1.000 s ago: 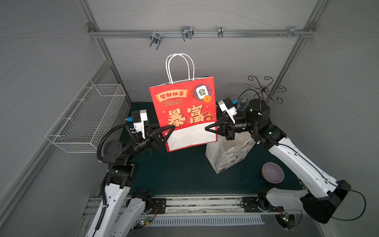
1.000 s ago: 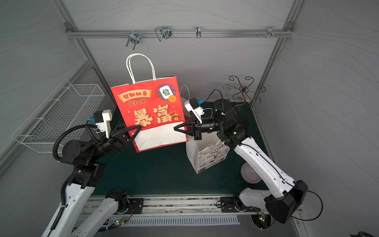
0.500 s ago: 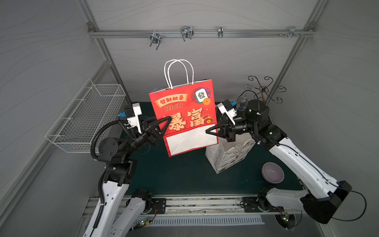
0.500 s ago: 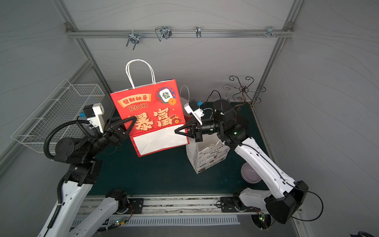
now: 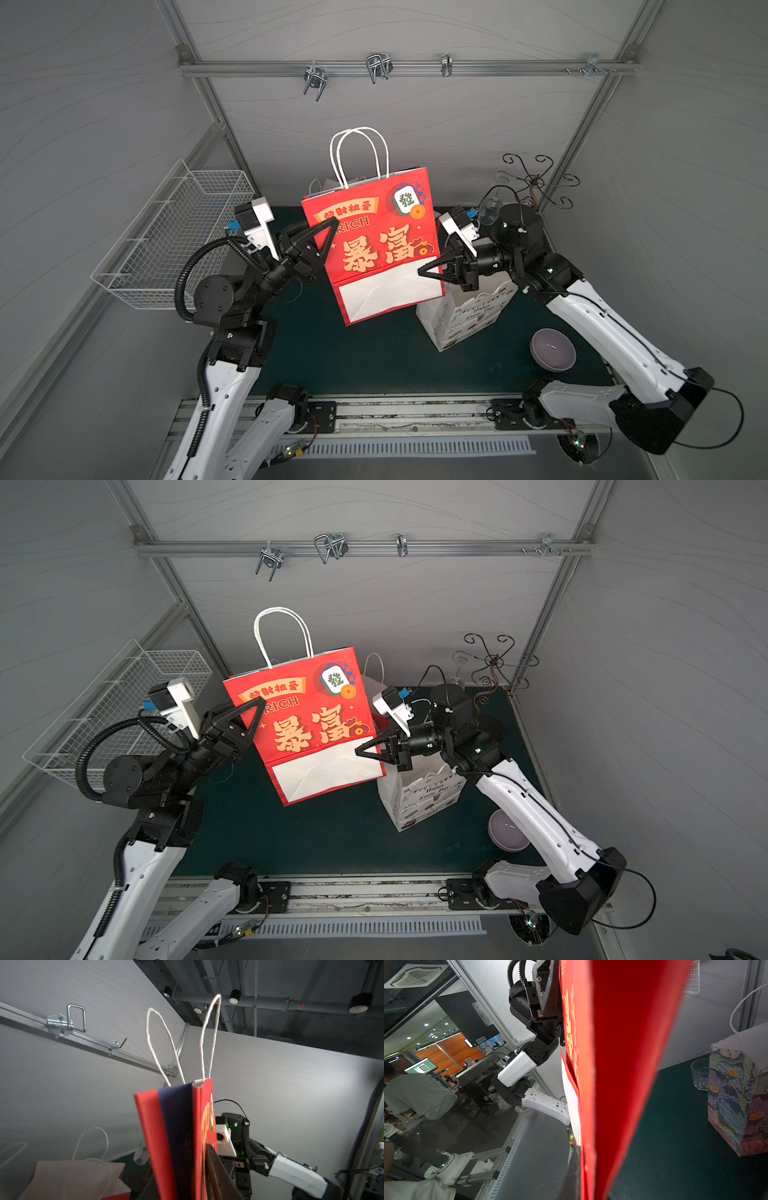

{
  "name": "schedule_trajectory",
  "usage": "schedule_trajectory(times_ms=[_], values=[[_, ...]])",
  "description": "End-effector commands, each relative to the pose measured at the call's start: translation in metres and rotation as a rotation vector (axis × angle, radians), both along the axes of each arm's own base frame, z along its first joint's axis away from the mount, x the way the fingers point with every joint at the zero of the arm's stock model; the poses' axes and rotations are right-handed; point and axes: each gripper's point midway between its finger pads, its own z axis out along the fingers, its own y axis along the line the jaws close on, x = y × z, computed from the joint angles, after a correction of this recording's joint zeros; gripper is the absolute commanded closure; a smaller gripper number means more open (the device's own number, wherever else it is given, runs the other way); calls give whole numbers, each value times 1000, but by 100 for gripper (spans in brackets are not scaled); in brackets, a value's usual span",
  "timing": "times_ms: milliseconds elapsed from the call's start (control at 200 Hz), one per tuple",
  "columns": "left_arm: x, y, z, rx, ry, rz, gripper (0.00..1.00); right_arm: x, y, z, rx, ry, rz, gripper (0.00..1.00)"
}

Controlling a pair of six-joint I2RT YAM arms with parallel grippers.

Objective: Put away the paper bag
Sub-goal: Press the paper bag at the center of the board.

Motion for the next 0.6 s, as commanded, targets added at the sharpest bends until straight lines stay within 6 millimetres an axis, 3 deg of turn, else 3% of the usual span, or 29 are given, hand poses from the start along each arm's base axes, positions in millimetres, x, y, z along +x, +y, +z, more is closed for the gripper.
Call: schedule_trajectory(times_ms=[0, 170, 240, 305, 330, 400, 595], values=[[-17, 13, 39, -62, -136, 53, 100, -9, -6, 4, 6, -17, 16, 100], [-19, 14, 49, -88, -162, 42, 100, -9, -6, 5, 8, -21, 20, 100], [-20, 16, 52, -104, -166, 43, 73, -9, -6, 5, 7, -19, 20, 100], [-22, 17, 56, -114, -176, 45, 70, -9, -6, 4, 5, -19, 18, 100], [-23, 18, 57, -117, -180, 47, 73, -10, -6, 4, 6, -20, 18, 100], [-26, 20, 61, -129, -196, 57, 100, -10, -6, 4, 3, -15, 19, 100], [-26, 24, 62, -132, -195, 87, 100, -11, -6, 4, -3, -13, 12, 100]])
